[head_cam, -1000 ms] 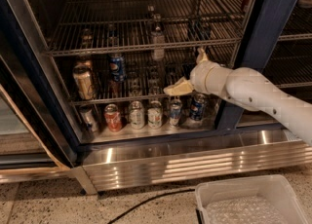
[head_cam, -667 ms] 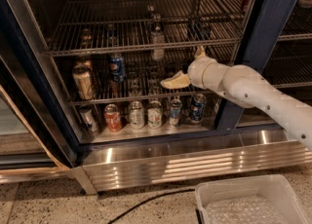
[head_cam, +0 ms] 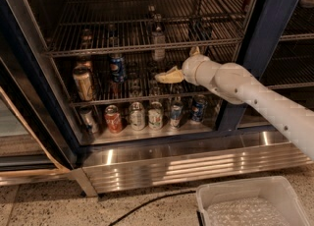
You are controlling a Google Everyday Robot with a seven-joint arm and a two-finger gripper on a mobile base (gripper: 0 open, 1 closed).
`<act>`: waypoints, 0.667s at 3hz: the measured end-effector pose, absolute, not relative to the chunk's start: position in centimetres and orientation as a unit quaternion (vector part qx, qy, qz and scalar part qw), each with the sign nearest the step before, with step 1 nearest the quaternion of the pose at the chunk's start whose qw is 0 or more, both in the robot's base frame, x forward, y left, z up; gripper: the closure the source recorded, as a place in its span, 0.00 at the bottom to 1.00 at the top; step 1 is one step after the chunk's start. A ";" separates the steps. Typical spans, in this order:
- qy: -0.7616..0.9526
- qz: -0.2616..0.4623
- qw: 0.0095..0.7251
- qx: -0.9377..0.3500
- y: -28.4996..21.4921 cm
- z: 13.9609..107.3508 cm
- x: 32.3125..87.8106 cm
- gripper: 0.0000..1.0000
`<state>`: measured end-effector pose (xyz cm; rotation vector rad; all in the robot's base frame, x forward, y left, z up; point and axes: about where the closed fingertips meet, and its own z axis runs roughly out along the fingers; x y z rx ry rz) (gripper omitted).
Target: Pick blue plastic bottle from middle shelf of fridge
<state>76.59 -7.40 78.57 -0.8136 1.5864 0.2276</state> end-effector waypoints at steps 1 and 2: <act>0.691 0.099 0.623 -0.354 -7.4 78.6 76.6 0.00; 0.688 0.099 0.633 -0.341 -6.6 78.3 77.7 0.00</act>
Offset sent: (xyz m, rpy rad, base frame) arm 0.0279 0.0147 -0.0057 0.0631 -0.0418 -0.0573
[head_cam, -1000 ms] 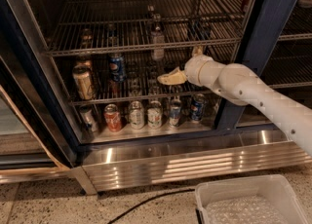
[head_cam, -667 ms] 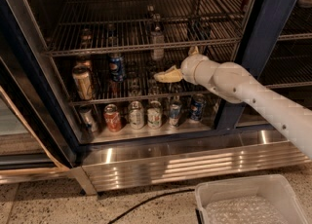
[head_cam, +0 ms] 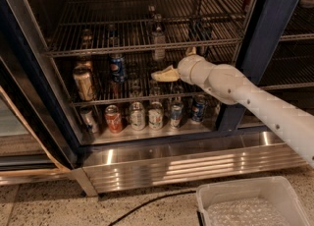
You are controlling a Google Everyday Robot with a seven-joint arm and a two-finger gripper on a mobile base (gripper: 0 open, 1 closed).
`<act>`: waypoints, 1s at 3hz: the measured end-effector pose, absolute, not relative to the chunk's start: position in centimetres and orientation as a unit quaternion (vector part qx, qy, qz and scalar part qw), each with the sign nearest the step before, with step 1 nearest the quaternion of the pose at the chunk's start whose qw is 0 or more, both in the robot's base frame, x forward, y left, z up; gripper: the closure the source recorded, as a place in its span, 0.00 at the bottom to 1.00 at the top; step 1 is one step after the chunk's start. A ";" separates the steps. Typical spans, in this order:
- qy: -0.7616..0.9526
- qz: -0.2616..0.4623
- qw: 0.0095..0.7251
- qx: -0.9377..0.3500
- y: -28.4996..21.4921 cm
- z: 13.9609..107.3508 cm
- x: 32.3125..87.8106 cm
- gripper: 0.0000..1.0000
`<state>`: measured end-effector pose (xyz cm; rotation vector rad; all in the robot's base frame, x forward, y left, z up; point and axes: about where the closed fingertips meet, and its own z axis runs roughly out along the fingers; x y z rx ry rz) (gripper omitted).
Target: Pick blue plastic bottle from middle shelf of fridge
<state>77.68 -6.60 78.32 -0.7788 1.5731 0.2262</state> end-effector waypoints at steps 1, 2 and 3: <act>0.682 0.087 0.651 -0.321 -5.9 78.3 80.1 0.00; 0.678 0.074 0.661 -0.313 -5.0 78.5 82.4 0.00; 0.675 0.064 0.667 -0.309 -4.4 78.7 84.9 0.00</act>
Offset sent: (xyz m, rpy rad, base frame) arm 0.0765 0.0223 0.0040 0.0183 -0.0969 -0.1042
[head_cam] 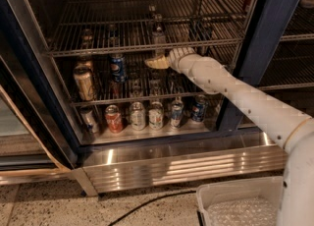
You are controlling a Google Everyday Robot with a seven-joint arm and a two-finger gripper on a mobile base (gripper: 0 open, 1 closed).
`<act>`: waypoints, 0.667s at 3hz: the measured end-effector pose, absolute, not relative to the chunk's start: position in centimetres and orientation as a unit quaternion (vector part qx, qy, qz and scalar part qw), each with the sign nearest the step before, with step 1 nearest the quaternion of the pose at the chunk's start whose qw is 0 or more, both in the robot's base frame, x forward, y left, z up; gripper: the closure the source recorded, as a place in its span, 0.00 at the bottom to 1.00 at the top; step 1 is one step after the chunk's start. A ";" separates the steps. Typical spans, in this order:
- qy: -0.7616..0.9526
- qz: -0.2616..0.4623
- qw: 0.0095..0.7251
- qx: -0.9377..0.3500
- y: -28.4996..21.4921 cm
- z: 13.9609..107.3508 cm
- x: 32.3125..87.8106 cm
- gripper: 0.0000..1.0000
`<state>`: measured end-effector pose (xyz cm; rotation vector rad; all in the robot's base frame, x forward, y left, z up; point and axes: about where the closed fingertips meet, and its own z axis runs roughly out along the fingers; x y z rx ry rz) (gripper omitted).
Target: Pick blue plastic bottle from middle shelf of fridge
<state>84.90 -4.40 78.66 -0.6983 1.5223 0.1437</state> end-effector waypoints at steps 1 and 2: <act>0.673 0.063 0.671 -0.306 -4.0 78.8 86.7 0.00; 0.675 0.070 0.673 -0.292 -3.8 78.0 88.2 0.00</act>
Offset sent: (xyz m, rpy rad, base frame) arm 0.0497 0.0020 -0.0152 0.0661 0.0056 -0.0343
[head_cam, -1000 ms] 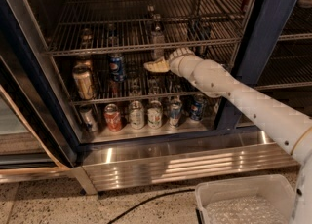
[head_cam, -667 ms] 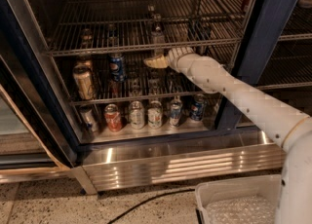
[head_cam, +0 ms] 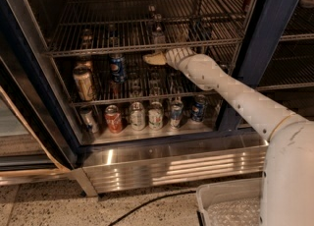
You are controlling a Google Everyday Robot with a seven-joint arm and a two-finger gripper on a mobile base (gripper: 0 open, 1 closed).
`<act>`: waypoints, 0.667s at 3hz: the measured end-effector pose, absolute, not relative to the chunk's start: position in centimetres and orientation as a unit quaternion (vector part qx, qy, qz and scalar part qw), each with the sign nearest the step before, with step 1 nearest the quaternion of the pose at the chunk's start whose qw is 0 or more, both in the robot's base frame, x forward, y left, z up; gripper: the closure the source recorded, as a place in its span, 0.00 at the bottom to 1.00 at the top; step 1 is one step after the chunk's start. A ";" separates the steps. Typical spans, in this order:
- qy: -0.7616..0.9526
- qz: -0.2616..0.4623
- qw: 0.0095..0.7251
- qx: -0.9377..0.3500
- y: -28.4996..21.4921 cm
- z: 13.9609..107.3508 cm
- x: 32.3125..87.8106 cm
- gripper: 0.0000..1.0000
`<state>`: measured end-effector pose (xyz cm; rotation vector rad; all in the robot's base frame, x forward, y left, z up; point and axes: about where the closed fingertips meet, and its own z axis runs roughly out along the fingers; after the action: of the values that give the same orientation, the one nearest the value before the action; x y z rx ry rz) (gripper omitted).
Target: Pick blue plastic bottle from middle shelf of fridge
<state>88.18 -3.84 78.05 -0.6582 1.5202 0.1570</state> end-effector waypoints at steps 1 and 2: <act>0.677 0.080 0.676 -0.279 -3.6 77.4 89.2 0.00; 0.675 0.090 0.678 -0.275 -2.8 77.1 90.1 0.00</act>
Offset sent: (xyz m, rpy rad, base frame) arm 0.0312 0.0132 -0.0123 0.0764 0.0082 0.0035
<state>90.14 -2.80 77.12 -0.6180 1.5172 0.2012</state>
